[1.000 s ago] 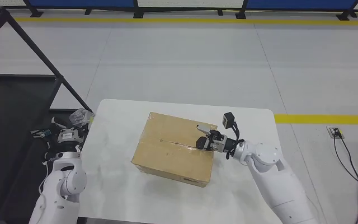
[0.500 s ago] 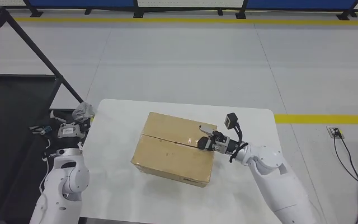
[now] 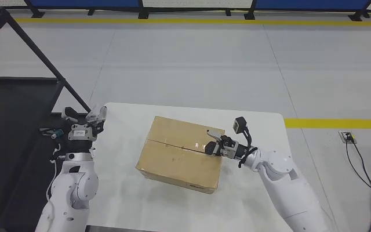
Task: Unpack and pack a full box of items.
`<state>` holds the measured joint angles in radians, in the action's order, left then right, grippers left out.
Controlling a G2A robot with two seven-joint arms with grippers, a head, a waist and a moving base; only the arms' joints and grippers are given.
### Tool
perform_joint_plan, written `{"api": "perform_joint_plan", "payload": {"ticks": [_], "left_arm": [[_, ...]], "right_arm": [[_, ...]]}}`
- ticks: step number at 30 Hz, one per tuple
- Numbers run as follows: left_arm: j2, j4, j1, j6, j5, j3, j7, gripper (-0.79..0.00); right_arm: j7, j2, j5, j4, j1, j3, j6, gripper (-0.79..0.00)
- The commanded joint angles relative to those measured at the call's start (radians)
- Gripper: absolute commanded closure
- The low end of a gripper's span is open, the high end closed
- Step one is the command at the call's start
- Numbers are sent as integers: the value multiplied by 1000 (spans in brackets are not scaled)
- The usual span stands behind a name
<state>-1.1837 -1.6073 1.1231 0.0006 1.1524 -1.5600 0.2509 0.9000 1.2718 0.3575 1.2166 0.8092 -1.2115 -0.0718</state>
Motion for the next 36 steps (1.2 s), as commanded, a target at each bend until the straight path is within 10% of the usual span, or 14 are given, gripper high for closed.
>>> {"api": "perform_joint_plan", "payload": {"ticks": [1, 36], "left_arm": [[-2, -19, -3, -2, 16, 18, -13, -785], [-80, -26, -200, -37, 327, 498, -148, -785]], "right_arm": [[-2, -1, 5, 4, 3, -3, -11, -785], [-7, -55, 59, 153, 201, -182, -77, -785]]}}
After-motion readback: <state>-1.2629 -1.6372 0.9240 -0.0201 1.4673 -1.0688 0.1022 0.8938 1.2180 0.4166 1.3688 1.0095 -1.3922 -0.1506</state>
